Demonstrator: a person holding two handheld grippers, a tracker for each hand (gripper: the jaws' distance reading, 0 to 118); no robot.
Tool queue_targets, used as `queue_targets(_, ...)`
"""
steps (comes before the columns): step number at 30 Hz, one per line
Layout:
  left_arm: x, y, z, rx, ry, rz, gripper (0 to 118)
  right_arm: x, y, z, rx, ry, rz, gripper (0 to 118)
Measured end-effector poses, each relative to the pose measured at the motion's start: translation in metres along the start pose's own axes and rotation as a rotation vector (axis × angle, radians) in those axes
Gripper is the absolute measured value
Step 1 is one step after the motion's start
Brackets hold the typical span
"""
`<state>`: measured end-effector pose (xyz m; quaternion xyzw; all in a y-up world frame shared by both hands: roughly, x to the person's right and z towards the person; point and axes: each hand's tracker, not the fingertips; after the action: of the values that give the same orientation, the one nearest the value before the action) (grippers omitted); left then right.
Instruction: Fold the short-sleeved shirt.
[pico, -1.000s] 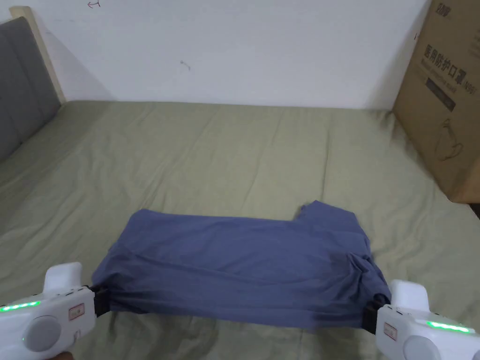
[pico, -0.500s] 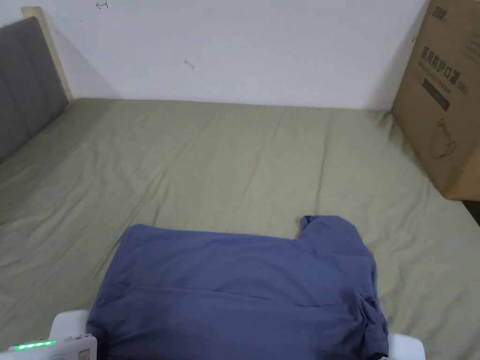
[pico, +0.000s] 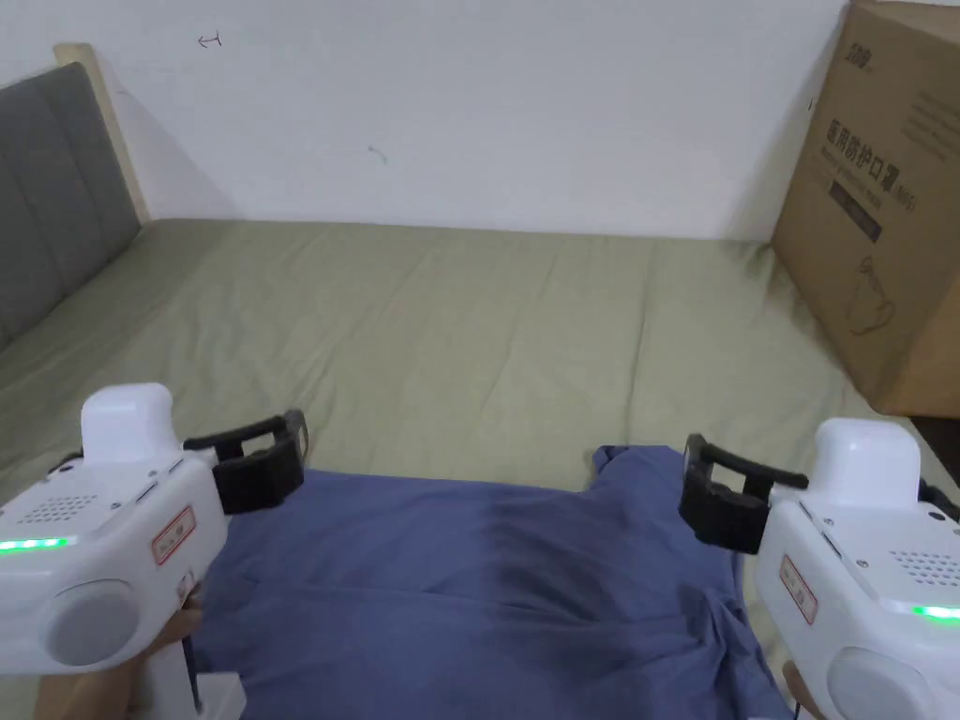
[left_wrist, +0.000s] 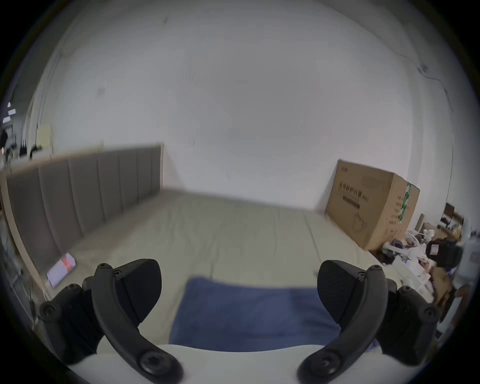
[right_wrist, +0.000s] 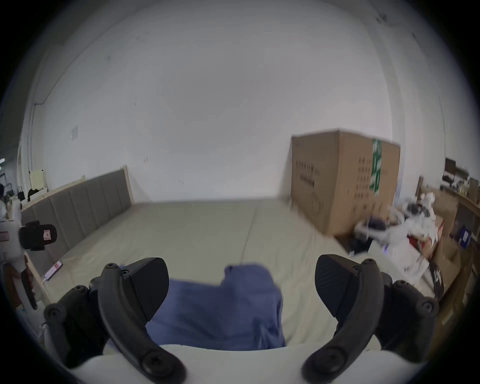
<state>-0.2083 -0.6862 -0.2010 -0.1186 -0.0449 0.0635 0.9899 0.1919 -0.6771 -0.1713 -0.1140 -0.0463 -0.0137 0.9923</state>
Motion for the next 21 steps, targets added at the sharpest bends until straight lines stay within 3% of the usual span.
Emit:
queue_targets(3, 0.018, 0.010, -0.001, 0.110, 0.042, -0.078, 117, -0.008, 0.011, 0.003, 0.074, -0.039, 0.023, 113)
queue_targets(5, 0.026, 0.010, -0.003, 0.125, 0.054, -0.096, 112, -0.010, 0.012, 0.003, 0.093, -0.057, 0.032, 104)
queue_targets(6, 0.029, 0.009, -0.004, 0.126, 0.048, -0.101, 93, -0.011, 0.012, 0.003, 0.100, -0.062, 0.037, 78)
queue_targets(7, 0.030, 0.008, -0.005, 0.129, 0.035, -0.107, 62, -0.012, 0.013, 0.002, 0.109, -0.068, 0.047, 44)
queue_targets(8, 0.030, 0.006, -0.006, 0.135, 0.021, -0.109, 17, -0.014, 0.013, 0.002, 0.110, -0.074, 0.053, 8)
queue_targets(9, 0.032, 0.005, -0.008, 0.129, 0.005, -0.118, 0, -0.014, 0.011, -0.002, 0.108, -0.082, 0.063, 0)
queue_targets(17, 0.004, 0.000, -0.064, -0.013, 0.008, -0.018, 0, -0.006, 0.008, -0.026, 0.094, -0.108, 0.065, 0)
queue_targets(21, -0.031, 0.001, -0.130, -0.212, -0.024, 0.009, 0, -0.002, 0.007, -0.050, 0.069, -0.118, 0.073, 0)
